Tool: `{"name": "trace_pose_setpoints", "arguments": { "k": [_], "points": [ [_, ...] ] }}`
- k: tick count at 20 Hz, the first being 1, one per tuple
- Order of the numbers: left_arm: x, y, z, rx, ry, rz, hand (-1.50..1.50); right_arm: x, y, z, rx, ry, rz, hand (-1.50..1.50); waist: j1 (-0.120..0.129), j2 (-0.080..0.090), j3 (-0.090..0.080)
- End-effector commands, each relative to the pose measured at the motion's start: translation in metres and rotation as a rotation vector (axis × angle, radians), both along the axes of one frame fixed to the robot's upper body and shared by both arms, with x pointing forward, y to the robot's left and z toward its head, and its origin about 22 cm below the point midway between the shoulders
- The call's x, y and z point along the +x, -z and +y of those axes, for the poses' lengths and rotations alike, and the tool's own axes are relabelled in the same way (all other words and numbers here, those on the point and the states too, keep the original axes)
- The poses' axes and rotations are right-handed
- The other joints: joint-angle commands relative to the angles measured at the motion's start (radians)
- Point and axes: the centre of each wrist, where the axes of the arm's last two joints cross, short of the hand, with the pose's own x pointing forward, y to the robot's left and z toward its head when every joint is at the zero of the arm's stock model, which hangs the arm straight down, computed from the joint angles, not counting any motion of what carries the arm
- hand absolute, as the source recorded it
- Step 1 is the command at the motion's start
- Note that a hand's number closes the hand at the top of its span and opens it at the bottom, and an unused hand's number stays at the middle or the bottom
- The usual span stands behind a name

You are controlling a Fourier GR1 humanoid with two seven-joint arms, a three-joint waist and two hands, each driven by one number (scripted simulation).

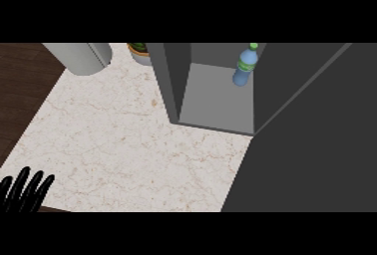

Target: Pick up the bottled water, place it into the cabinet and close the cabinet

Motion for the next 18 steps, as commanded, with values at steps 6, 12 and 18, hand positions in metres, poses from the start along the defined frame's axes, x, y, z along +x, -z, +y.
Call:
{"name": "trace_pose_setpoints", "arguments": {
  "k": [6,12,18],
  "points": [
    [0.006,-0.011,0.021,0.029,0.016,-0.022,-1.5,0.01,-0.007,0.023,-0.027,-0.074,0.047,1.5,0.027,0.015,-0.004],
    [0.013,-0.016,0.022,0.021,0.029,-0.04,-1.5,0.023,0.002,0.027,0.017,-0.011,0.086,1.5,0.026,0.029,-0.003],
    [0.015,-0.021,0.027,0.028,0.033,-0.042,-1.5,0.035,0.01,0.034,0.096,0.023,0.181,1.5,0.049,0.04,0.0]
  ]
}}
